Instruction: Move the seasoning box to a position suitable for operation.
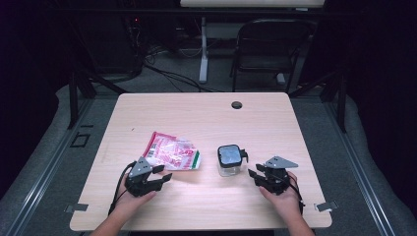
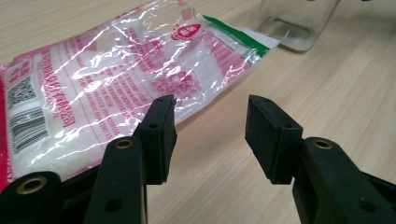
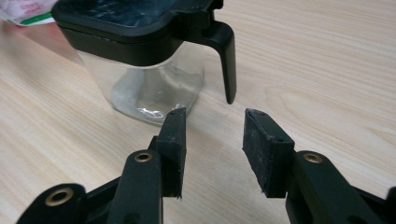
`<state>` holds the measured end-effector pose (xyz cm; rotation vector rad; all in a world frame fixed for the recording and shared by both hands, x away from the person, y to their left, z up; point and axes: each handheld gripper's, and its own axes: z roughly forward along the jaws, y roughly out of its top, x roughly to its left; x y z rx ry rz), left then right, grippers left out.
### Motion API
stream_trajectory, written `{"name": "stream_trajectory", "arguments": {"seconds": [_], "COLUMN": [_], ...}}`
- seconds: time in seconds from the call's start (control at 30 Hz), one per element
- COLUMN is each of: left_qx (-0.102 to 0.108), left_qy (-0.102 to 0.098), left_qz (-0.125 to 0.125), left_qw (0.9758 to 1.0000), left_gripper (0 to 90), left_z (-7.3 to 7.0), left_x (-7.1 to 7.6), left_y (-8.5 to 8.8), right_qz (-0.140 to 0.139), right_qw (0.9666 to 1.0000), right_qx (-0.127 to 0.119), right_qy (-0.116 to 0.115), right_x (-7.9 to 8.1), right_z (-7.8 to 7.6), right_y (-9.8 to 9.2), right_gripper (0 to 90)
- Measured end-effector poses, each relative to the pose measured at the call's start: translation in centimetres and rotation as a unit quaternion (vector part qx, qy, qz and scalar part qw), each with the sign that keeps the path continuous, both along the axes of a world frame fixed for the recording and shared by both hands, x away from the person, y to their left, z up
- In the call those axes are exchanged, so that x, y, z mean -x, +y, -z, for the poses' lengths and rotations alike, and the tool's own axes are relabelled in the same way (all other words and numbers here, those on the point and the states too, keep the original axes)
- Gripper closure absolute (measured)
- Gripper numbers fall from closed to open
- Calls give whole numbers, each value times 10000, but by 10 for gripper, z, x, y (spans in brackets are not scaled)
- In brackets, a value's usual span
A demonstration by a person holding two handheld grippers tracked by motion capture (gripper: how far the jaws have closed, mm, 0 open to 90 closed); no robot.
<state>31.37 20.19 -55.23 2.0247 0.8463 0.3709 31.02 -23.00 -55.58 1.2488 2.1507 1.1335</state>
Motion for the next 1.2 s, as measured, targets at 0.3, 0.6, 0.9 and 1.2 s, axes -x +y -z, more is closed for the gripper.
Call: {"name": "stream_trajectory", "arguments": {"seconds": [0.3,0.6,0.9,1.2], "left_qx": [-36,193,191,150], "left_qy": [-134,42,70,67], "left_qz": [-252,-484,-582,-687], "left_qw": [9996,9986,9981,9975], "left_gripper": [530,538,539,539], "left_z": [-4,-3,-2,-1], "left_x": [5,9,14,22], "left_y": [10,25,31,37], "right_qz": [160,151,121,239], "right_qw": [9996,9997,9999,9983], "right_qx": [148,112,83,366], "right_qy": [-185,-143,-56,-397], "right_x": [-6,-18,-28,-36], "right_z": [1,3,9,9], "right_y": [0,-4,4,24], "right_gripper": [626,669,675,700]}}
